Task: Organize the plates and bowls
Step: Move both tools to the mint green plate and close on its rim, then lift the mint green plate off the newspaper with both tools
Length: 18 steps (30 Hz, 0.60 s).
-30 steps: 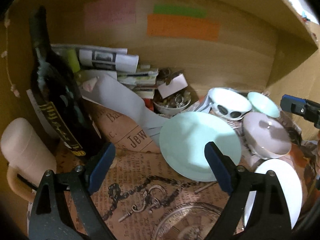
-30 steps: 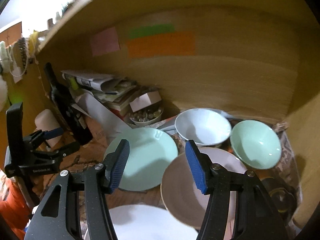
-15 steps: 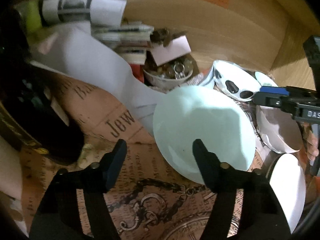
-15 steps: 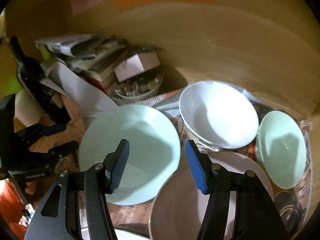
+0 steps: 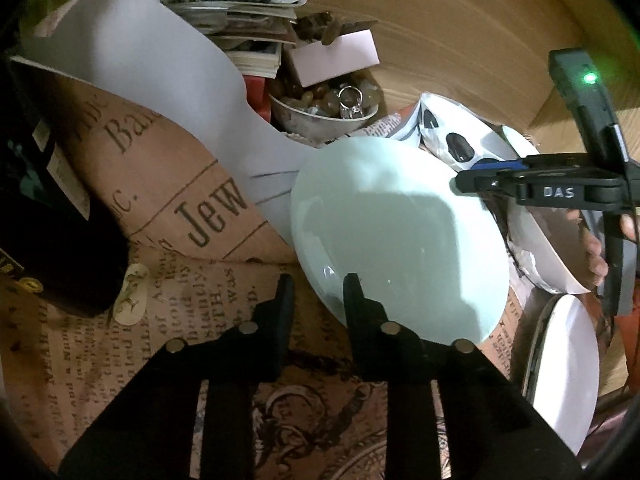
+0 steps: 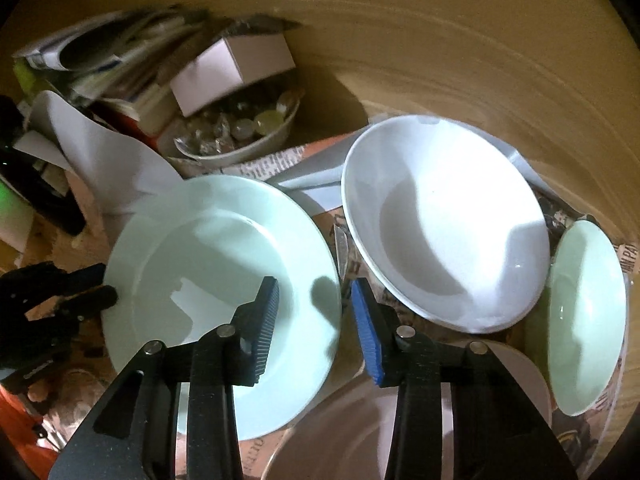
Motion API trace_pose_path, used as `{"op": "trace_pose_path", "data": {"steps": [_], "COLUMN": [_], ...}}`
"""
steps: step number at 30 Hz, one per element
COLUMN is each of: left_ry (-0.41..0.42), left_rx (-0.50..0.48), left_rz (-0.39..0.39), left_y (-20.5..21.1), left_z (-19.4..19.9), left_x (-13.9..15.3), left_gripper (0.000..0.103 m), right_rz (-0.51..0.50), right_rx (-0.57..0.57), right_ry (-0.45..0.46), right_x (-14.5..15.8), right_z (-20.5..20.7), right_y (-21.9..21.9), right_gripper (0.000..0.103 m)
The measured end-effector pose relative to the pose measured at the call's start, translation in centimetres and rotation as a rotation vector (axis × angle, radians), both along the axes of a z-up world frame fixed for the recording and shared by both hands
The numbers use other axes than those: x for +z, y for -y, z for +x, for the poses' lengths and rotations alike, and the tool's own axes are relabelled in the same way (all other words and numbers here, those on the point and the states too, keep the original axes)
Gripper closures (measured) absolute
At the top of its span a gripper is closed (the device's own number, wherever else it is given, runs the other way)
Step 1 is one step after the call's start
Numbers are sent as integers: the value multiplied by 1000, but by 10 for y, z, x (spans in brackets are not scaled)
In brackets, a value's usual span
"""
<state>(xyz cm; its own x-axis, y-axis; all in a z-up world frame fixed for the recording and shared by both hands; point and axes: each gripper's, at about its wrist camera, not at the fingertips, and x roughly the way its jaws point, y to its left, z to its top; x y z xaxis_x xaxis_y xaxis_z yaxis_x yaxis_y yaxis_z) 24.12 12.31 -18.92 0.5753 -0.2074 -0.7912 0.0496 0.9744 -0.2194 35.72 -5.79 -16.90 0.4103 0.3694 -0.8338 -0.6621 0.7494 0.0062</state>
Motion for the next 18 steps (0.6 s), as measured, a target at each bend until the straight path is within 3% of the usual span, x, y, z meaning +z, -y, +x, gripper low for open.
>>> {"op": "trace_pose_path", "data": {"steps": [9, 18], "left_ry": [-16, -27], "left_rx": [-18, -39], "left_rz": [-35, -37], "left_y": [-2, 4], "left_z": [0, -2], "left_x": [-2, -2], "left_gripper": [80, 80], "right_rz": [-127, -137], "right_rx": [35, 64], "right_ry": [3, -15], "right_x": [-13, -14], "right_z": [10, 9], "right_y": [-17, -27], "right_gripper": [71, 71]}}
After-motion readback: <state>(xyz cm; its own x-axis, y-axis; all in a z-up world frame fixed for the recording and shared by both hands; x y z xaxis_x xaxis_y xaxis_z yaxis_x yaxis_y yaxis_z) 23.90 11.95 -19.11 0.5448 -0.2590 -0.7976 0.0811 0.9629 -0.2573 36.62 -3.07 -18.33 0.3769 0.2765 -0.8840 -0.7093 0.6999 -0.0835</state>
